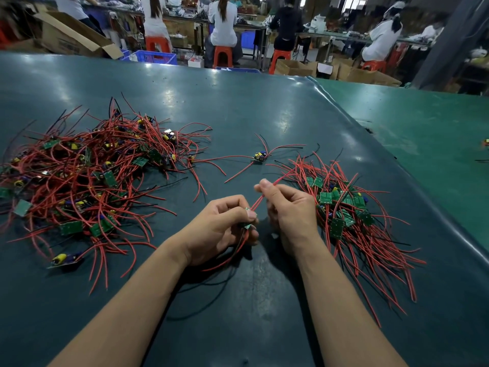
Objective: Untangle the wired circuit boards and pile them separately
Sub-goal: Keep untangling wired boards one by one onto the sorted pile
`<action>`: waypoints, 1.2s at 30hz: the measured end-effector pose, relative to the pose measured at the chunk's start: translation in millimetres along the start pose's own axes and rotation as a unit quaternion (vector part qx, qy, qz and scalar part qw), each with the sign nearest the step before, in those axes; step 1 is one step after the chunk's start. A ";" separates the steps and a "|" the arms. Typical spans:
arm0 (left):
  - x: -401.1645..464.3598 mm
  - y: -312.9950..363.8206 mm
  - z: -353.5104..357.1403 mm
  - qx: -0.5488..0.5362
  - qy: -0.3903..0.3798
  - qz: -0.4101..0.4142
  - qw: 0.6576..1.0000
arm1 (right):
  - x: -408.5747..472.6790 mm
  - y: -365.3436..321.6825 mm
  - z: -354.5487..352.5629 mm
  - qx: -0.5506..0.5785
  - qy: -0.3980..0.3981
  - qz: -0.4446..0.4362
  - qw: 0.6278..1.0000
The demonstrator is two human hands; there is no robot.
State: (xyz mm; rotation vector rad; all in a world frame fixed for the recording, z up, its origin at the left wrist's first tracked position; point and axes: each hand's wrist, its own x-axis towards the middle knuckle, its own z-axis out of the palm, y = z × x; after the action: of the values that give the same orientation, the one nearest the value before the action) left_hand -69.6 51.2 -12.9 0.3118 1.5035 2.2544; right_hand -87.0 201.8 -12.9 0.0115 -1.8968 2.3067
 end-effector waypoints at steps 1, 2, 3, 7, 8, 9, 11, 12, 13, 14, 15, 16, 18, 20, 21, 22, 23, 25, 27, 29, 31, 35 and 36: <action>-0.1 -0.3 -0.1 0.000 -0.005 0.000 1.000 | 1.5 0.3 0.0 -0.001 0.029 -0.006 1.000; -0.7 0.1 -0.1 0.002 -0.011 0.000 1.000 | 3.1 0.3 -0.3 -0.002 0.056 -0.011 0.998; -1.5 0.6 0.3 0.005 -0.018 -0.001 1.000 | 4.4 0.3 -1.1 0.003 0.080 -0.017 0.997; -4.7 2.9 0.7 0.031 -0.043 0.002 0.999 | 8.7 -0.1 -6.6 0.068 0.128 -0.023 0.989; -5.3 3.0 0.5 0.034 -0.049 0.003 0.998 | 9.1 -0.2 -7.2 0.081 0.134 -0.022 0.987; -5.7 3.2 1.0 0.033 -0.056 0.004 0.998 | 9.6 -0.7 -8.0 0.096 0.144 -0.020 0.985; -7.0 4.0 2.1 0.030 -0.062 0.004 0.998 | 12.5 -2.2 -10.7 0.136 0.167 -0.011 0.977; -7.5 4.4 2.9 0.030 -0.058 0.002 0.998 | 13.7 -3.6 -12.3 0.155 0.173 -0.006 0.973; -7.7 4.9 3.7 0.032 -0.048 0.001 0.998 | 14.0 -5.4 -13.8 0.168 0.171 0.002 0.971; -7.2 5.3 3.9 0.033 -0.030 0.005 0.999 | 13.5 -7.1 -14.3 0.170 0.159 0.016 0.972; -5.8 5.3 3.6 0.029 -0.008 0.015 0.999 | 12.0 -8.5 -13.5 0.157 0.137 0.037 0.977; -4.2 5.2 3.0 0.023 0.014 0.030 0.999 | 9.1 -9.7 -11.7 0.126 0.099 0.064 0.985; -2.2 5.0 1.9 0.022 0.046 0.061 0.997 | -1.1 -9.9 -5.8 0.012 -0.016 0.099 0.995; -2.1 4.3 2.4 0.032 0.051 0.079 0.995 | -11.3 -10.4 -1.5 -0.097 -0.138 0.081 0.982; -2.9 3.9 2.9 0.041 0.046 0.084 0.995 | -14.3 -11.1 -0.7 -0.119 -0.183 0.069 0.973; -4.0 3.6 3.5 0.050 0.039 0.085 0.994 | -15.5 -12.0 -0.6 -0.124 -0.211 0.065 0.967; -4.7 3.4 3.9 0.058 0.034 0.081 0.994 | -15.9 -13.7 -1.4 -0.120 -0.221 0.065 0.966; -4.1 3.3 3.5 0.068 0.028 0.067 0.995 | -15.4 -16.5 -2.9 -0.103 -0.214 0.074 0.969; -3.4 5.2 1.1 0.061 0.010 0.048 0.997 | -15.9 -16.5 -2.3 -0.092 -0.203 0.078 0.972; -3.5 8.4 -4.3 0.025 -0.019 0.025 0.999 | -16.5 -14.8 -0.3 -0.090 -0.182 0.067 0.977; -4.2 12.1 -11.2 -0.010 -0.038 0.001 0.999 | -15.7 -14.1 0.9 -0.081 -0.130 0.041 0.987; -4.0 16.9 -18.7 0.008 -0.016 -0.004 1.000 | -10.3 -17.7 -2.1 -0.059 0.032 -0.051 0.996; -2.7 17.5 -20.0 0.005 0.019 0.002 1.000 | -8.0 -18.6 -4.5 -0.045 0.086 -0.069 0.993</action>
State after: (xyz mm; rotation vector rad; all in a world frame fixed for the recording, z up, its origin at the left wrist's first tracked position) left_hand -78.9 27.6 -4.5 0.2770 1.5356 2.2675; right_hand -76.4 208.7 3.4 -0.0626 -1.8514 2.0605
